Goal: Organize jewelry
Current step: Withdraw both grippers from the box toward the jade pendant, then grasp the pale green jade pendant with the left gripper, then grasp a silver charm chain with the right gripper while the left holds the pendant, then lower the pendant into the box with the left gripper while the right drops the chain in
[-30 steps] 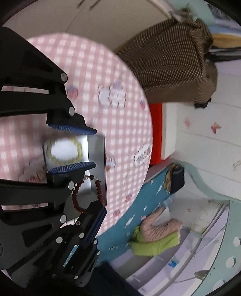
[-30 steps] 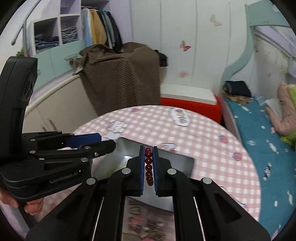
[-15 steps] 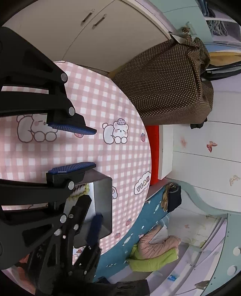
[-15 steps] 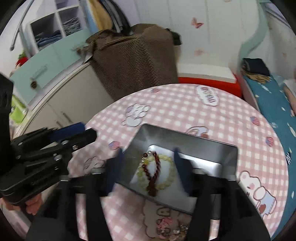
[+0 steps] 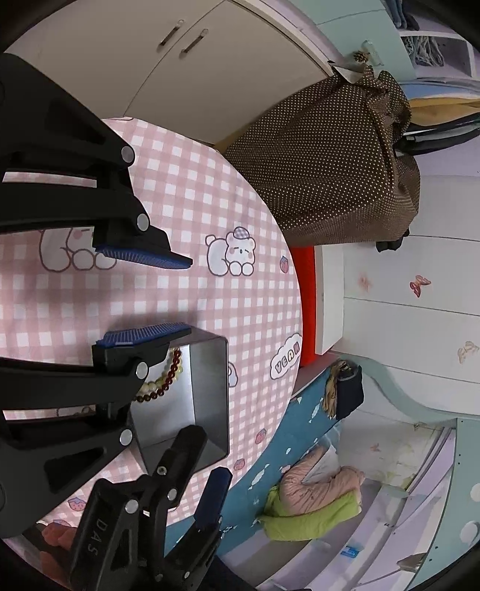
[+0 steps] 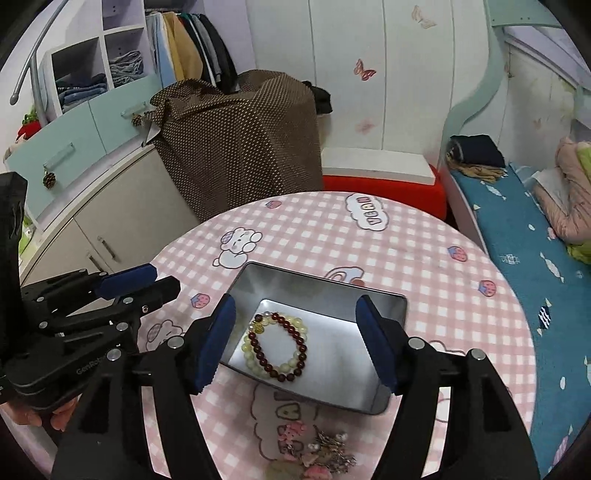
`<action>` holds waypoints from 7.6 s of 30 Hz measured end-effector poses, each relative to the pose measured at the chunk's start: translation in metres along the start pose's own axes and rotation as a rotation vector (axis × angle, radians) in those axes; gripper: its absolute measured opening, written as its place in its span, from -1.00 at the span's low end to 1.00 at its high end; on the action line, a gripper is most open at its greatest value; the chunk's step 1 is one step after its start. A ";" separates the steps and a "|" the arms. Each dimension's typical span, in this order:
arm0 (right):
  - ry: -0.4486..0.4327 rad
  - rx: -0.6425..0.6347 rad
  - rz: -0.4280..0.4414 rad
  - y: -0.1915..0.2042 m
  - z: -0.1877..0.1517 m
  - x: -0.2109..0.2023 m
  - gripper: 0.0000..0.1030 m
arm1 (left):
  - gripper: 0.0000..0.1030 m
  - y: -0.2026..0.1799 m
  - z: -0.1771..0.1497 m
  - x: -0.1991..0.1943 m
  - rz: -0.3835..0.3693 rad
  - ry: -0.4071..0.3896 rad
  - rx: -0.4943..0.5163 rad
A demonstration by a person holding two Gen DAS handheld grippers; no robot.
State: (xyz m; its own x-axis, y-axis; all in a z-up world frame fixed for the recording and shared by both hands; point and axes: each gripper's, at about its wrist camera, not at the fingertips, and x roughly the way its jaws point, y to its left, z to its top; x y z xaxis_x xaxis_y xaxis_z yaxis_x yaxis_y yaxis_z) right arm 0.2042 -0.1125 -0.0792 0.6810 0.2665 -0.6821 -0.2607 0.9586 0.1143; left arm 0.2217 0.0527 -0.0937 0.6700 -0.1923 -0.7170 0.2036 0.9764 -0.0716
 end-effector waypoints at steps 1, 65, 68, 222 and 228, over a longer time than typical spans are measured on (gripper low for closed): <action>-0.006 0.001 -0.003 -0.001 -0.001 -0.003 0.25 | -0.39 -0.002 -0.001 -0.002 -0.001 -0.002 0.003; 0.082 0.232 -0.225 -0.088 -0.122 -0.057 0.85 | 0.67 -0.101 -0.100 0.024 -0.033 0.278 0.117; 0.089 0.245 -0.230 -0.092 -0.123 -0.055 0.85 | 0.67 -0.104 -0.101 0.030 -0.017 0.285 0.123; -0.047 0.067 -0.068 -0.073 0.014 -0.007 -0.22 | -0.44 -0.068 0.018 0.057 -0.306 0.139 0.040; -0.065 0.100 -0.095 -0.094 0.004 -0.017 -0.19 | -0.44 -0.089 0.018 0.084 -0.364 0.240 0.031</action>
State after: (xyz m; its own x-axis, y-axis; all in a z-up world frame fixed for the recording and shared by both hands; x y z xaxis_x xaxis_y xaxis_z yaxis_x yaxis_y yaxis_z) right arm 0.2199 -0.2065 -0.0759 0.7431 0.1774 -0.6453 -0.1258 0.9841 0.1257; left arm 0.2725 -0.0522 -0.1349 0.3667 -0.4913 -0.7900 0.4197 0.8452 -0.3308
